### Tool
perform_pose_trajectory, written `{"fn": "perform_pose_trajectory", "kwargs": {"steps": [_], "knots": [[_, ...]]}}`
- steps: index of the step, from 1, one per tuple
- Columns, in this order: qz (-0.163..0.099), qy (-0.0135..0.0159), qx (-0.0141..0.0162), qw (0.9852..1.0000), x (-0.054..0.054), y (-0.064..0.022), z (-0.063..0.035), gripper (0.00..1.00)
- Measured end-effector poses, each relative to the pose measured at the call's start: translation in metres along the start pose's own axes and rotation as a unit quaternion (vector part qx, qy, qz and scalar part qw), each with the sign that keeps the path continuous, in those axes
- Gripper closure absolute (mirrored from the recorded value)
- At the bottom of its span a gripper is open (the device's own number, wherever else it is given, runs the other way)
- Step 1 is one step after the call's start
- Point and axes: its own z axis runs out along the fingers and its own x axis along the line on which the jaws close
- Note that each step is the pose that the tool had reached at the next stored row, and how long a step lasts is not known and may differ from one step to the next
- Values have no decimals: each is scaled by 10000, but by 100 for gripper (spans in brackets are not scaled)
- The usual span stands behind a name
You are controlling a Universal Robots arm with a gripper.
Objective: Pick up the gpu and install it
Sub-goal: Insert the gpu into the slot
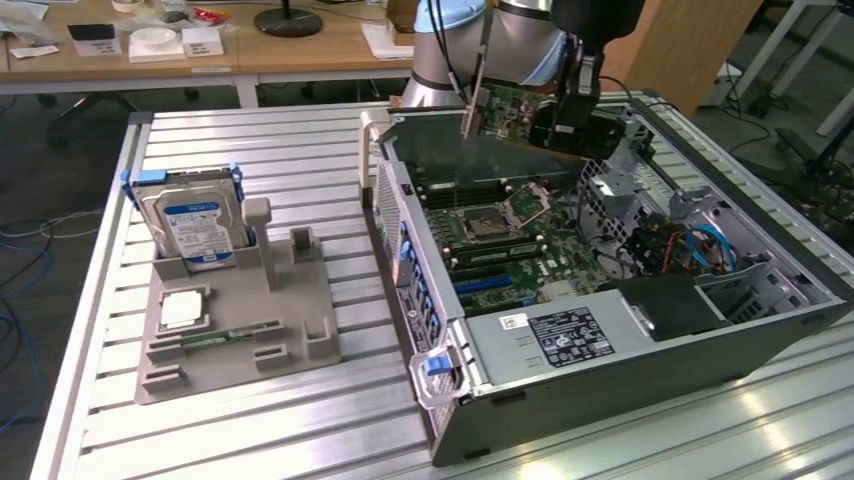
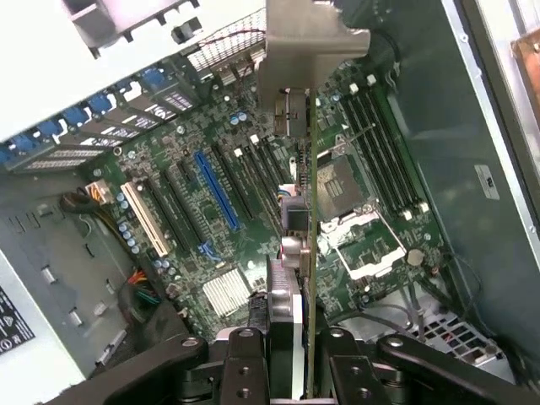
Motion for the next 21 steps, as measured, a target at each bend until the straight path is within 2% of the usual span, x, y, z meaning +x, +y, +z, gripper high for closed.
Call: {"fn": "perform_pose_trajectory", "kwargs": {"steps": [4, 8, 11, 16, 21], "knots": [[-361, -28, -17, 9993, 0, 0, 12, 72], [-727, -56, -33, 9973, 1, 1, 23, 72], [-984, -77, -44, 9951, 1, 2, 32, 72], [-1296, -107, -44, 9915, 1, 1, 53, 72], [-1693, -142, -52, 9855, 2, 2, 73, 72]]}}
